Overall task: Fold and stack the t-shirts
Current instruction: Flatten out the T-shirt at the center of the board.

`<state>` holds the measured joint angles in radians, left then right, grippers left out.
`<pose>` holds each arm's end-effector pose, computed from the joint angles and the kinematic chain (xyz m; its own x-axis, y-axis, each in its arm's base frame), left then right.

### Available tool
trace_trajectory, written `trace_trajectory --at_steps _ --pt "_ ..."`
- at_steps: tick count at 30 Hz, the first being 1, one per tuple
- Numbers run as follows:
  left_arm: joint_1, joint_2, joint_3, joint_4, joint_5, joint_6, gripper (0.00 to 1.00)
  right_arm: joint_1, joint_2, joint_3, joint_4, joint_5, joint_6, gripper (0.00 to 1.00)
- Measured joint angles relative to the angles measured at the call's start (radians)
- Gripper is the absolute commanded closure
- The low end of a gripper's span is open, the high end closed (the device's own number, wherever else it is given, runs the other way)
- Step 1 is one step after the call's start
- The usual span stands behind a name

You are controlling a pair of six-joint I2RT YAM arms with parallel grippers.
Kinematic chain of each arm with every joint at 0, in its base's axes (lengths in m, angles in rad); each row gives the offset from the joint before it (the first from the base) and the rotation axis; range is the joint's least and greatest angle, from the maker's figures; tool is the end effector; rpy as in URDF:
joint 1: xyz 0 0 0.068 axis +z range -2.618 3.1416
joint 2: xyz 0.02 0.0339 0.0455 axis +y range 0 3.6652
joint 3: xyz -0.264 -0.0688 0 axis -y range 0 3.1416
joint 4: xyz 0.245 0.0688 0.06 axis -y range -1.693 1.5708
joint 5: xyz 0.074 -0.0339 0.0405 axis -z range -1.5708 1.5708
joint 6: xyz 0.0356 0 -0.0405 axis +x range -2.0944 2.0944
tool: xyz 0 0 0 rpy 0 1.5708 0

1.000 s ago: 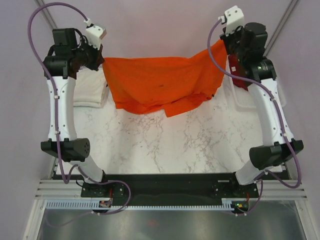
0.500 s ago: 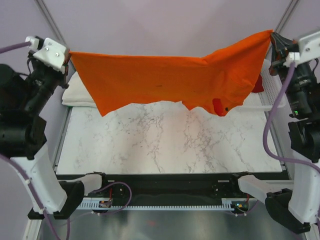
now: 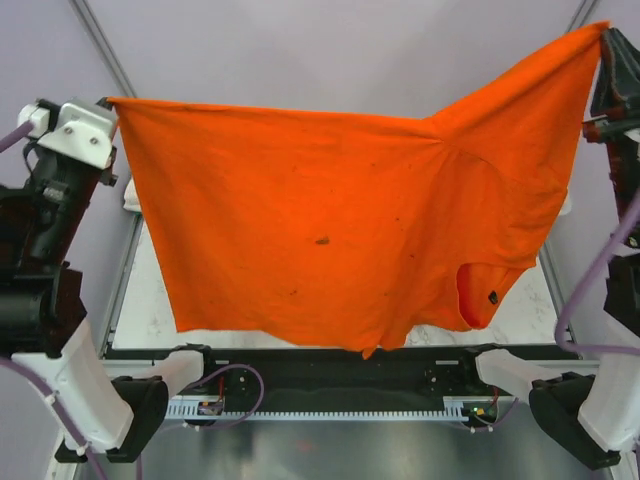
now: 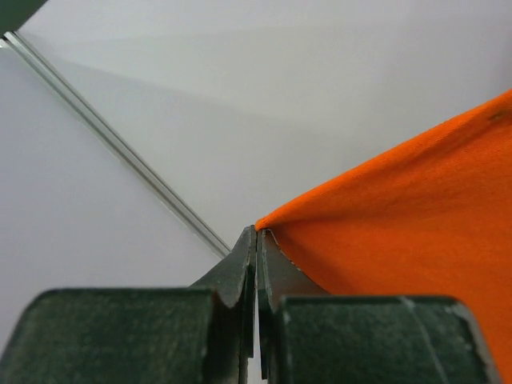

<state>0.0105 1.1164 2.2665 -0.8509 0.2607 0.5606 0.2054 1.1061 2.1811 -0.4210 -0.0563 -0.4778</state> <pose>0.0531 -0.0086 0.6308 0.3752 0.5177 -0.7689 0.0433 0.8188 0.5724 0.0509 0.0126 0.6602 0.6426 -0.3351 -0.6890 0.0542 0.9169 -0.3953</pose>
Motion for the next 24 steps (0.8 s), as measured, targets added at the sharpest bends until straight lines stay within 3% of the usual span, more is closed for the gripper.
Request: trace_trajectory --at_steps 4,10,16,20,24 --pt "0.000 0.028 -0.126 0.019 -0.001 0.032 0.98 0.000 0.038 -0.114 0.063 -0.009 -0.027 1.00" --pt "0.000 0.076 -0.467 0.037 0.005 0.072 0.98 0.000 0.079 -0.512 0.138 -0.038 -0.072 1.00" --pt "0.000 0.292 -0.776 0.070 0.014 0.093 0.98 -0.003 0.232 -0.824 0.204 -0.053 -0.127 1.00" --pt "0.000 0.517 -0.800 0.107 0.018 0.103 0.98 -0.032 0.426 -0.859 0.267 -0.068 -0.151 1.00" --pt "0.000 0.816 -0.660 0.143 0.019 0.103 0.98 -0.067 0.705 -0.734 0.287 -0.059 -0.163 1.00"
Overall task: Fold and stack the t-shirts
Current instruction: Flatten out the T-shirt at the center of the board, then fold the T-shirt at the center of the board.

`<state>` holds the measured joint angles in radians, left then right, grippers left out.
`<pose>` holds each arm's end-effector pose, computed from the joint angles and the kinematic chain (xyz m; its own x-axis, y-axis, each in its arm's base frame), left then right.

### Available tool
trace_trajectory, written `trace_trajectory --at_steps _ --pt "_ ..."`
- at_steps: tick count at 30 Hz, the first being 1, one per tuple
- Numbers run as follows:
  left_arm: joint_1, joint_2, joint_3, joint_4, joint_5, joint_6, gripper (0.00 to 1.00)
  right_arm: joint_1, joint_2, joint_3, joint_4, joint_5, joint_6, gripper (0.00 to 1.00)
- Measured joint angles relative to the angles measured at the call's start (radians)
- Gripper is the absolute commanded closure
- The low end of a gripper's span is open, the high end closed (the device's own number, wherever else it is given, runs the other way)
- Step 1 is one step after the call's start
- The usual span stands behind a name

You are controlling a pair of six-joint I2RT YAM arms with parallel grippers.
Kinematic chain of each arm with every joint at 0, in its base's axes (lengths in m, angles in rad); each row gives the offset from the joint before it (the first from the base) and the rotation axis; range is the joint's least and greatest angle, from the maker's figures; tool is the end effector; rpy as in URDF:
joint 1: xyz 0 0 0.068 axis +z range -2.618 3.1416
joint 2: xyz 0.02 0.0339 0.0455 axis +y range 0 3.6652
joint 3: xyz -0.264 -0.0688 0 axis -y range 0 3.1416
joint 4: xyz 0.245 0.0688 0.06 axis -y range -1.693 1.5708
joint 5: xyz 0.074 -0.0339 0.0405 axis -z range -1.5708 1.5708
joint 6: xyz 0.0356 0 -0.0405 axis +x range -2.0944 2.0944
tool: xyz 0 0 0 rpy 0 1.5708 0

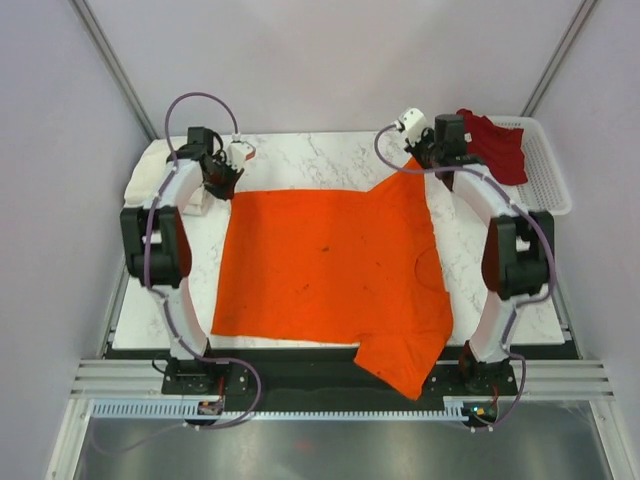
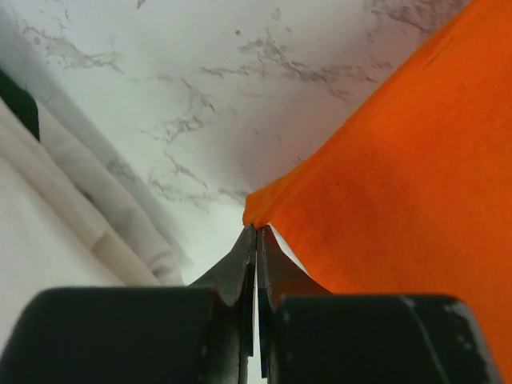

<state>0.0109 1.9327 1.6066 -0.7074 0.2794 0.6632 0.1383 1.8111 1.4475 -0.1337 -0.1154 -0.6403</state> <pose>0.4203 -0.0052 0.2458 -0.5965 0.5853 -0.5492 0.6318 0.7644 0.1284 0.4246 0.0632 0.2867 -0.2372 -0.6322 -0.7376 -0.4725 0.7385 -0.4810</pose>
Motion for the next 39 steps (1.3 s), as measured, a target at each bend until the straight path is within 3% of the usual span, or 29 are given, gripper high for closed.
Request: trace_trajectory --at_steps 8,12,16,24,39 --pt "0.000 0.318 0.319 0.013 -0.018 -0.005 0.98 -0.017 0.525 0.506 -0.011 0.043 -0.003 1.00" --pt "0.000 0.401 0.462 0.032 -0.037 -0.017 0.98 -0.016 0.678 0.703 -0.015 0.060 0.024 1.00" --pt "0.000 0.433 0.518 0.060 -0.071 -0.029 0.98 -0.016 0.726 0.794 0.004 0.076 0.051 1.00" --pt "0.010 0.435 0.547 0.090 -0.095 -0.047 0.98 -0.015 0.729 0.840 0.062 0.092 0.069 1.00" --pt "0.011 0.294 0.457 0.086 -0.032 -0.068 0.98 -0.010 0.580 0.659 0.016 0.094 0.071 1.00"
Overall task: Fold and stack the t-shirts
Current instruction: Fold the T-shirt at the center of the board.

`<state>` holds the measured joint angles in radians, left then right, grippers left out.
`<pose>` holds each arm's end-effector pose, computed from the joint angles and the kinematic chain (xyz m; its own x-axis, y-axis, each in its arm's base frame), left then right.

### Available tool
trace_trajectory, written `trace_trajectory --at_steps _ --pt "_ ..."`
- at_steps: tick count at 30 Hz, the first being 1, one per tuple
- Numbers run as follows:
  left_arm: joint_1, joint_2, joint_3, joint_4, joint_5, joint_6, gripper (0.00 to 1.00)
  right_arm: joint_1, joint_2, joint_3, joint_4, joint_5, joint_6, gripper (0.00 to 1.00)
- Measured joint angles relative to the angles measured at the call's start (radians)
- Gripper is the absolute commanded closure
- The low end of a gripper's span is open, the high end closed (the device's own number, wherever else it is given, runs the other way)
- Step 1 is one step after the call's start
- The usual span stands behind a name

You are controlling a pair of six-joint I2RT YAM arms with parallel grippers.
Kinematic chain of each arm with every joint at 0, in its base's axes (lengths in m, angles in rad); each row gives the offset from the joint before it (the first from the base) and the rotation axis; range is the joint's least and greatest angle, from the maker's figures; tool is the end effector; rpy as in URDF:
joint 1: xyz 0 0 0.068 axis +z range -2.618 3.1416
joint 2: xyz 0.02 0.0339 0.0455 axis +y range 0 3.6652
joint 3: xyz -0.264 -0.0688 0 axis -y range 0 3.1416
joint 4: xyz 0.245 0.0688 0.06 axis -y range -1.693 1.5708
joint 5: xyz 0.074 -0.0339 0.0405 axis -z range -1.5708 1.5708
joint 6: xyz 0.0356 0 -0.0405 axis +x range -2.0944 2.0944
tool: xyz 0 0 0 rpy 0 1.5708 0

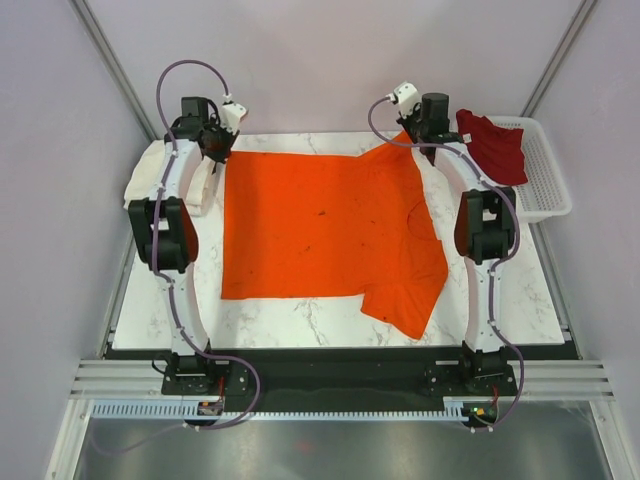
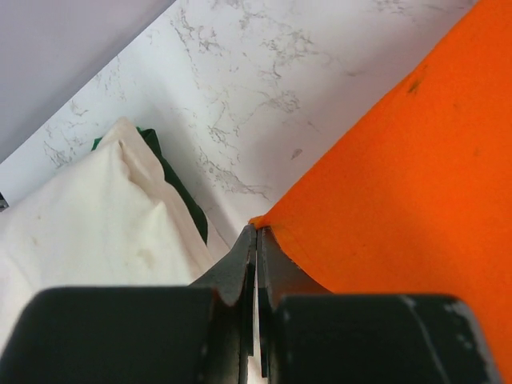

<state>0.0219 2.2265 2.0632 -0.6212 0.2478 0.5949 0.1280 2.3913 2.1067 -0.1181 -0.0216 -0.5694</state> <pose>0.5093 0.0024 0.2655 -0.4996 0.5325 -0.6833 0.5220 0.8145 0.2531 0.5612 0.0730 0.2394 -0.2479 -0.5754 -0.7794 -0.3336 0.8060 -0.4889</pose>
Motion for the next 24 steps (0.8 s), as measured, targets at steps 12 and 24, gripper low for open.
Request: trace_trajectory --at_steps 12,24 --pt "0.000 -0.305 -0.281 0.003 0.055 0.001 0.98 0.023 -0.460 -0.436 -0.003 -0.030 -0.012 1.00" --pt "0.008 -0.473 -0.594 0.008 0.072 0.010 0.98 0.034 -0.743 -0.789 -0.095 -0.058 -0.002 1.00"
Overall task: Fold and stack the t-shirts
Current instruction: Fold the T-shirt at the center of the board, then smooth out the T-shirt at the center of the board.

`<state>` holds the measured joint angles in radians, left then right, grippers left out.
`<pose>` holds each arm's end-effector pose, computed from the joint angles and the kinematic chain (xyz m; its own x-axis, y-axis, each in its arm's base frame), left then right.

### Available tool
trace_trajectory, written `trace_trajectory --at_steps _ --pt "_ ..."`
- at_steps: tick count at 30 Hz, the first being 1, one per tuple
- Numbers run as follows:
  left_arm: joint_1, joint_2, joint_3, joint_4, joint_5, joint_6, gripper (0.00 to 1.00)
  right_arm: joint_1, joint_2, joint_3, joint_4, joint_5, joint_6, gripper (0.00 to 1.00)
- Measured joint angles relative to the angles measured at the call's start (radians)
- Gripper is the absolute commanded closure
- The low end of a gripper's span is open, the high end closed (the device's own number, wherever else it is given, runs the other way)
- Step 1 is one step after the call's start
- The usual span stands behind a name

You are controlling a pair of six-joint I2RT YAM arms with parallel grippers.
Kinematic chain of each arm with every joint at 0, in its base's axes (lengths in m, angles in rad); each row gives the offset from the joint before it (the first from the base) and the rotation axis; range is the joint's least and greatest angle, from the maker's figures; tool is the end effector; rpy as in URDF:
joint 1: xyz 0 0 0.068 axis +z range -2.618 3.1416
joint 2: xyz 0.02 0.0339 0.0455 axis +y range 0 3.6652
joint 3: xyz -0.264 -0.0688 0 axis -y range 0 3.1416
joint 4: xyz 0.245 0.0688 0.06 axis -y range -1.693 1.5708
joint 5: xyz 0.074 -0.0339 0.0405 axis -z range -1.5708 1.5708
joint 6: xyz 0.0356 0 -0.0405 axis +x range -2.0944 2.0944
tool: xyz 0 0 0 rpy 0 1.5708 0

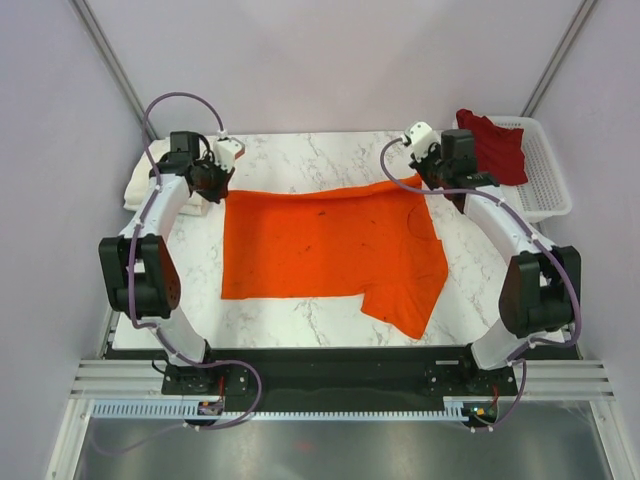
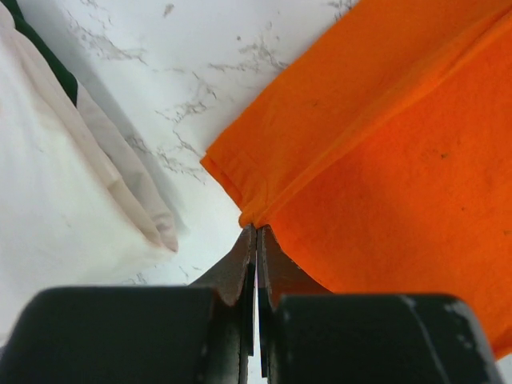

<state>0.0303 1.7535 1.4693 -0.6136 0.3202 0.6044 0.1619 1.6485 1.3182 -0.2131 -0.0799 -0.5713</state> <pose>0.3873 0.0005 0.2777 -0.5480 0.5230 -0.6528 0.5819 0.7990 0.1517 0.3799 0.0649 0.2974 -0.3059 -0.5961 -0.7423 -0.4678 0.7732 -0.4281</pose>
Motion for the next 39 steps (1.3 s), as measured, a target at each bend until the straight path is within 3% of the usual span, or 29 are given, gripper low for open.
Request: trace_trajectory --at_steps 14,17,20,24,27,32,39 --pt "0.039 -0.085 -0.217 0.012 -0.001 0.011 0.98 0.023 -0.254 -0.355 -0.121 -0.053 0.065 1.00" --pt "0.039 -0.085 -0.230 -0.007 0.000 0.010 0.80 0.028 -0.279 -0.404 -0.162 -0.062 0.085 0.81" --pt "0.040 -0.085 -0.231 -0.024 0.000 0.005 0.76 0.028 -0.288 -0.410 -0.189 -0.062 0.090 0.77" --pt "0.040 -0.087 -0.218 -0.046 0.002 -0.006 0.65 0.028 -0.281 -0.357 -0.222 -0.063 0.095 0.68" --pt "0.040 -0.086 -0.171 -0.055 0.006 -0.025 0.64 0.028 -0.240 -0.267 -0.214 -0.066 0.100 0.66" --pt "0.040 -0.020 -0.005 -0.061 0.023 -0.082 0.65 0.028 -0.089 -0.116 -0.171 -0.056 0.113 0.62" --pt "0.040 0.242 0.179 -0.105 0.082 -0.138 0.74 0.018 0.241 0.142 -0.146 0.008 0.121 0.61"
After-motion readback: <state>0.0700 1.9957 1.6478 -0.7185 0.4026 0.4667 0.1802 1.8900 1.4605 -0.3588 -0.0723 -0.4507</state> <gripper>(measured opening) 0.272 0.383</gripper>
